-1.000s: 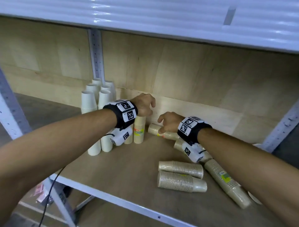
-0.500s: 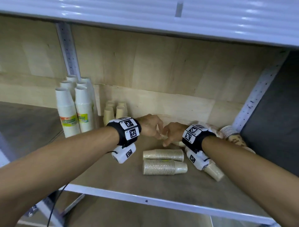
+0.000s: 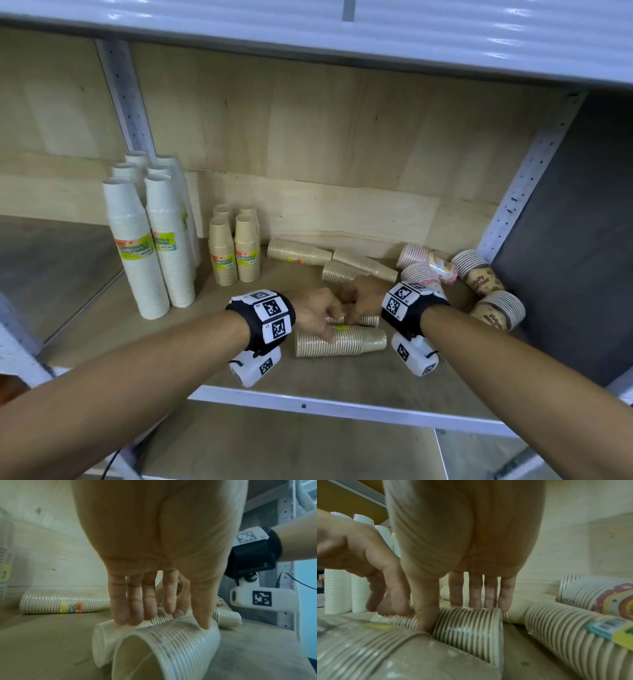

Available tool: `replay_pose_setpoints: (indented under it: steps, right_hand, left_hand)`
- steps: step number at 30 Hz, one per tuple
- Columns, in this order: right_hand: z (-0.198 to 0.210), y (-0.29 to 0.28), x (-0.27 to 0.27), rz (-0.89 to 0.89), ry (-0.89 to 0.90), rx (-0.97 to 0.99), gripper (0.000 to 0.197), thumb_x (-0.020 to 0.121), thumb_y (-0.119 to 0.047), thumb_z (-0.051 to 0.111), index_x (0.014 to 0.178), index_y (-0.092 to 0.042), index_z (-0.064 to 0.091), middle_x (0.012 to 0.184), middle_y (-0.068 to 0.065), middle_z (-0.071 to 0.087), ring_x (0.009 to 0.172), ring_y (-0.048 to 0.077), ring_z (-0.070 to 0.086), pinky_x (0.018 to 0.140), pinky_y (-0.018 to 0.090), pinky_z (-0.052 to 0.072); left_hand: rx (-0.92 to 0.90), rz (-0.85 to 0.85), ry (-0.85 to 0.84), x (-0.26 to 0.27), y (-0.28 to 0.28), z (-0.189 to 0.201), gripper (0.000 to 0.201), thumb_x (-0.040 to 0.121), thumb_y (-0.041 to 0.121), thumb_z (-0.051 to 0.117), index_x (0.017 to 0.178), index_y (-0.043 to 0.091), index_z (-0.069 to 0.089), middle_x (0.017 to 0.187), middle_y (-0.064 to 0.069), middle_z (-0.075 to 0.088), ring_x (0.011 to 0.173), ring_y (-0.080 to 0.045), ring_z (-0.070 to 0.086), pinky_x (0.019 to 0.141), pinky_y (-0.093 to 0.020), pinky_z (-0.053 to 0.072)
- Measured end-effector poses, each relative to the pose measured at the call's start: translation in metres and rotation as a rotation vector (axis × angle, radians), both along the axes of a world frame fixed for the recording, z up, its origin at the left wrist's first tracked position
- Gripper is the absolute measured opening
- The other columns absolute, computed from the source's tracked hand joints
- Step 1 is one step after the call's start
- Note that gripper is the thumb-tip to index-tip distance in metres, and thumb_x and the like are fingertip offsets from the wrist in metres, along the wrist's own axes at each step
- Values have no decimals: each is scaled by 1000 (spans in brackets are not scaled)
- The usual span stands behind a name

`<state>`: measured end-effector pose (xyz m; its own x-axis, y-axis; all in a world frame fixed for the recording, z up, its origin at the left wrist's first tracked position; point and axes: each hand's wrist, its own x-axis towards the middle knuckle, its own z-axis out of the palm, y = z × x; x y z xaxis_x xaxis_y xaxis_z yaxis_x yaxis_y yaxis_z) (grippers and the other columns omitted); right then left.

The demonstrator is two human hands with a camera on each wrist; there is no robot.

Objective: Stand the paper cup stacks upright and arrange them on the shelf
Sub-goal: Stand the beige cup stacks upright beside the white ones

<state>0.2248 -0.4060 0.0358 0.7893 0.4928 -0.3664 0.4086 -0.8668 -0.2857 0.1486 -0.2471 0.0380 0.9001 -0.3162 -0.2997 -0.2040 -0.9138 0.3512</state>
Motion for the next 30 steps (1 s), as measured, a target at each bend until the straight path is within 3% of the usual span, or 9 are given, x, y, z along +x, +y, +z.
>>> replay_pose_setpoints:
  steps: [2, 4, 5, 9, 14, 20, 26, 30]
  right_hand:
    - [-3, 0, -1, -1, 3, -9, 23, 69, -25, 83, 83, -32, 67, 83, -15, 64, 83, 9, 60, 66, 23, 42]
    - [-6, 0, -1, 11, 1, -3, 50, 66, -28, 83, 115, -25, 70, 109, -9, 69, 103, 12, 62, 82, 27, 46]
    - [-6, 1, -2, 6, 0, -8, 59, 65, -30, 84, 122, -23, 67, 115, -7, 68, 108, 14, 61, 87, 29, 48]
    - [-7, 1, -3, 15, -7, -20, 61, 65, -29, 84, 123, -22, 66, 114, -4, 69, 108, 17, 63, 94, 37, 51]
    - [-9, 3, -2, 43, -12, -45, 61, 68, -28, 84, 125, -20, 64, 116, -3, 67, 108, 17, 61, 93, 35, 51]
    - [-9, 2, -1, 62, -8, -49, 55, 64, -32, 85, 116, -23, 69, 105, -5, 71, 99, 15, 65, 90, 37, 54]
    - [-3, -2, 4, 33, -50, -38, 67, 66, -34, 85, 127, -19, 61, 119, -3, 64, 105, 16, 59, 80, 27, 44]
    - [10, -9, 13, -5, -152, -11, 52, 70, -30, 80, 118, -21, 63, 102, -6, 61, 91, 15, 58, 64, 23, 41]
  left_hand:
    - [59, -27, 0, -3, -2, -1, 53, 75, 44, 79, 121, 24, 62, 110, 5, 62, 95, -14, 57, 75, -28, 45]
    - [114, -59, 3, -6, -5, -2, 52, 74, 44, 78, 119, 22, 63, 107, 3, 64, 93, -18, 60, 71, -28, 45]
    - [130, -64, 8, -8, -6, -3, 53, 74, 45, 78, 120, 22, 63, 107, 2, 66, 94, -19, 61, 72, -29, 47]
    - [175, -81, 13, -12, -9, -3, 54, 74, 46, 77, 120, 19, 64, 108, -2, 69, 96, -21, 64, 85, -39, 54]
    - [235, -114, 64, -15, -12, 2, 57, 78, 44, 75, 127, 18, 61, 113, -2, 67, 101, -21, 62, 87, -36, 53]
    - [254, -120, 87, -14, -11, 5, 61, 78, 40, 77, 131, 20, 58, 119, -1, 64, 104, -21, 60, 90, -35, 52]
    - [280, -128, 68, -8, 1, 7, 61, 77, 31, 79, 130, 21, 50, 108, 3, 54, 91, -17, 52, 70, -27, 43]
    - [249, -95, 62, 0, 27, 11, 73, 78, 21, 79, 141, 19, 42, 133, 1, 51, 116, -20, 52, 84, -26, 43]
